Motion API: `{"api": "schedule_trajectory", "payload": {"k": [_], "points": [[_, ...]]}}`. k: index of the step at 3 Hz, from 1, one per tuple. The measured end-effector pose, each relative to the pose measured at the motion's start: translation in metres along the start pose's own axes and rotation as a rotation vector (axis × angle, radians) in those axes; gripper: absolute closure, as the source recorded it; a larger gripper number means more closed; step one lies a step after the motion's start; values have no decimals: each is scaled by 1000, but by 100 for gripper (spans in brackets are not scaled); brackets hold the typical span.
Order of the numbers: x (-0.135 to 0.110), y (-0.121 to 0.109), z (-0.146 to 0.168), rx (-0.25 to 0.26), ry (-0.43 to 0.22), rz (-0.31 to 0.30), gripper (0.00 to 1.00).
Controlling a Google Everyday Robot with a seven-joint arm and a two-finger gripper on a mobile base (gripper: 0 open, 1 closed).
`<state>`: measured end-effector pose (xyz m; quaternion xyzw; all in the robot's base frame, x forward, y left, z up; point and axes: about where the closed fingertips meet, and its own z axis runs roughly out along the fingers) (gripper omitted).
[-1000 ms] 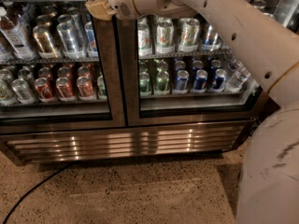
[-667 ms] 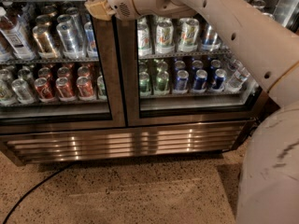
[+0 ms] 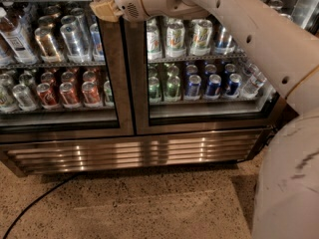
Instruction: Open left fridge door
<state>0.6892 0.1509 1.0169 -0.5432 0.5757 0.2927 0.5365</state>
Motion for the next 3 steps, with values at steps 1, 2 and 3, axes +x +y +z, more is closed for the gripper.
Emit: {"api": "schedule_trajectory", "payload": {"k": [1,2,3], "points": [[0,0,0,0,0,0,11],[0,0,0,0,0,0,15],[0,1,-2,-1,0,0,38]]}}
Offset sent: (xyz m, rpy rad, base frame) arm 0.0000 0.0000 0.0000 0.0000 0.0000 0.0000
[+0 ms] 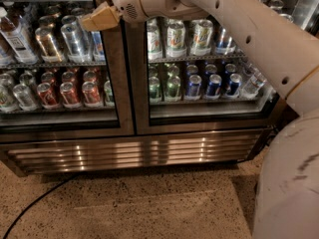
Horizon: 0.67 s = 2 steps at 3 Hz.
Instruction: Open left fridge door
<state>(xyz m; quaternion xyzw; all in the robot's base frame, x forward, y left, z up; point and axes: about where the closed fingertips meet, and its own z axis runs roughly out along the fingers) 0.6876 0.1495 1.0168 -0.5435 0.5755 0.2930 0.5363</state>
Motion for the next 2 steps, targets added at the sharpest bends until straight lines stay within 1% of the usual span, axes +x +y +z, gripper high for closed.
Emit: {"api": "schedule_trajectory", "payload": {"k": [1,2], "points": [[-4,6,7,-71,-23,-6,61],[-4,8,4,-71,-23,-6,85]]}}
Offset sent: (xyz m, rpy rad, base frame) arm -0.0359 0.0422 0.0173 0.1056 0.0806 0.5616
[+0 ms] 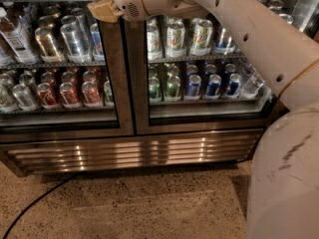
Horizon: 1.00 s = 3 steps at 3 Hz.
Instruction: Open left fridge door
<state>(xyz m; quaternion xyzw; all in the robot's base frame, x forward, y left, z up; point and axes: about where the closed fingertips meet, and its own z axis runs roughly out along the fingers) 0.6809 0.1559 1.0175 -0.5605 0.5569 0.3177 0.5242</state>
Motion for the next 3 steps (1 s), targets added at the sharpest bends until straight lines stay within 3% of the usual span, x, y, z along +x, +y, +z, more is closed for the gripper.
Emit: {"api": "schedule_trajectory", "payload": {"k": [1,3], "points": [[0,1,-1,-19,-7,0,100],[-1,1,-7,-19,-7,0,100]]}}
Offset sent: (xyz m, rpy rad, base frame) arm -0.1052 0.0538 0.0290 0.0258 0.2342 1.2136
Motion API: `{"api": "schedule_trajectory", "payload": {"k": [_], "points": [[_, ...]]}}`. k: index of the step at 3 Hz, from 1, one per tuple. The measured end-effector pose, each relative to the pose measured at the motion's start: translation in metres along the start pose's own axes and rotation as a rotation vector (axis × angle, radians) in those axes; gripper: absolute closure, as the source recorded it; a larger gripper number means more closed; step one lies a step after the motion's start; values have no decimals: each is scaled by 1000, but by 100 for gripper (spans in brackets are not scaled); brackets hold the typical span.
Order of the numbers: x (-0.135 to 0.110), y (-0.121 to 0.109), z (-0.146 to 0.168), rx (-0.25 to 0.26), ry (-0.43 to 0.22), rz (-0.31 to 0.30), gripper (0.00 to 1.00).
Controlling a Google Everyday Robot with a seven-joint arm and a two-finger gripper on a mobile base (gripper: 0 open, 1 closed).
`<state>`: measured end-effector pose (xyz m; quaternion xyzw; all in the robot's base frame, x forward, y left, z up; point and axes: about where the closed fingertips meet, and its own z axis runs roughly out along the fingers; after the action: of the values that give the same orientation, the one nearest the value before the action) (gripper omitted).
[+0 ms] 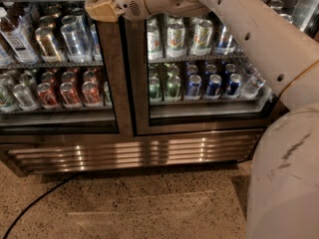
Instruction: Open left fridge door
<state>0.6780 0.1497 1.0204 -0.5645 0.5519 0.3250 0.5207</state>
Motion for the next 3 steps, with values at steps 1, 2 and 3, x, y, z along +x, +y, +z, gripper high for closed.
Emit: {"api": "schedule_trajectory", "payload": {"k": [1,2,3], "points": [[-3,11,0,-15,8,-1,100],[-3,12,-2,-15,8,-1,100],[-3,12,-2,-15,8,-1,82]]}}
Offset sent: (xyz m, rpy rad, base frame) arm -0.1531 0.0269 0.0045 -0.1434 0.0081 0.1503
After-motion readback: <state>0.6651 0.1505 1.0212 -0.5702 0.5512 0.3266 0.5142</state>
